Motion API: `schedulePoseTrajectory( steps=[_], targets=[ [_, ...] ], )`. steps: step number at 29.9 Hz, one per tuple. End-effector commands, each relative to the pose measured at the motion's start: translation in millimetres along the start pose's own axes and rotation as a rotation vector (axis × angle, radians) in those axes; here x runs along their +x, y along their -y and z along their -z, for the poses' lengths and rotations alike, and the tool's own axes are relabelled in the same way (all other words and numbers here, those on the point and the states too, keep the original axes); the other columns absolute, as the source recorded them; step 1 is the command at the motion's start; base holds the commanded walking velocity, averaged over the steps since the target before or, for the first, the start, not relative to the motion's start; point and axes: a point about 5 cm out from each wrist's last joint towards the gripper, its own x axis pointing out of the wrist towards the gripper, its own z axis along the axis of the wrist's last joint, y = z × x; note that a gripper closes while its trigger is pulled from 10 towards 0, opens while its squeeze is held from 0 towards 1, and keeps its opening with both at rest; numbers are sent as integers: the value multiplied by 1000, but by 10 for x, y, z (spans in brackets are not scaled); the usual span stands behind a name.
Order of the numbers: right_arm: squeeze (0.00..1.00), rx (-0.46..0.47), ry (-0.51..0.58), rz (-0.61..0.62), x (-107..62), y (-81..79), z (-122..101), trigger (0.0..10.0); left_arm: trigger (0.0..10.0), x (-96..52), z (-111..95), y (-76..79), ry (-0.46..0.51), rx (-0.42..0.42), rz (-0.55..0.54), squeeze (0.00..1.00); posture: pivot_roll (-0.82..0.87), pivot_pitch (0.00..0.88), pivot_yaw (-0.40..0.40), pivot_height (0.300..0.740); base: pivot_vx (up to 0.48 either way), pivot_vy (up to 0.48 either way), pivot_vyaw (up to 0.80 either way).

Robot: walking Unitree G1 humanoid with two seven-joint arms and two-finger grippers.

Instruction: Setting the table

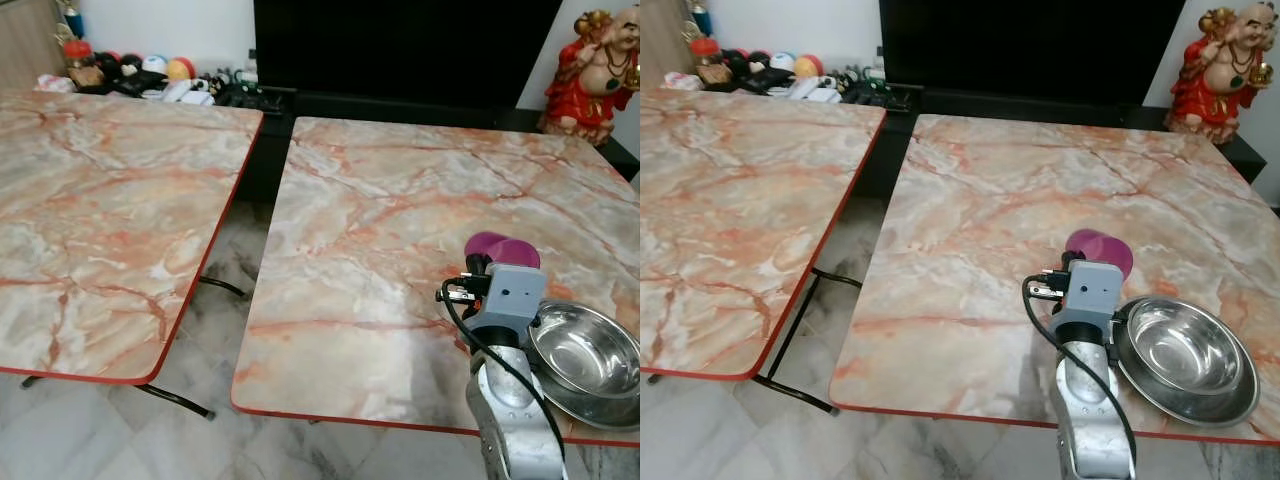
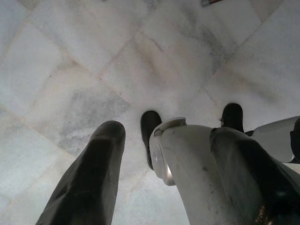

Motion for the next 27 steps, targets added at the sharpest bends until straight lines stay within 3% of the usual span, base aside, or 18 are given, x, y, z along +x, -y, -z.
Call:
schedulePoseTrajectory(
  steps=[1,2,3,5,8,9,11,22,27],
  targets=[
    [0,-59,-26,-20,69,86,-124,10000,10000,-6,56,18,-32,16,14,0,-91,136,-35,740,0,0,0],
    [0,-59,-26,-20,69,86,-124,10000,10000,-6,56,18,-32,16,14,0,-91,136,-35,740,0,0,0],
    [0,-108,-102,-73,95,111,-159,10000,10000,-5,57,21,-34,22,17,0,-94,136,-35,740,0,0,0],
    [0,-92,-194,-77,105,175,-174,10000,10000,-5,57,27,-33,19,21,0,-94,136,-35,740,0,0,0],
    [0,-20,-231,-111,121,195,-219,10000,10000,-2,57,38,-35,17,27,0,-103,137,-33,740,0,0,0],
    [0,81,-259,-105,151,215,-302,10000,10000,0,60,52,-38,19,41,0,-114,138,-31,740,0,0,0],
    [0,107,-272,-142,175,210,-382,10000,10000,1,66,66,-43,24,51,0,-114,138,-31,740,0,0,0],
    [0,19,-363,-327,153,162,-565,10000,10000,4,105,127,-58,14,75,0,-130,139,-42,740,0,0,0],
    [0,-127,-430,-467,63,232,-634,10000,10000,0,130,137,-71,6,89,0,-146,140,-50,740,0,0,0]
  ],
)
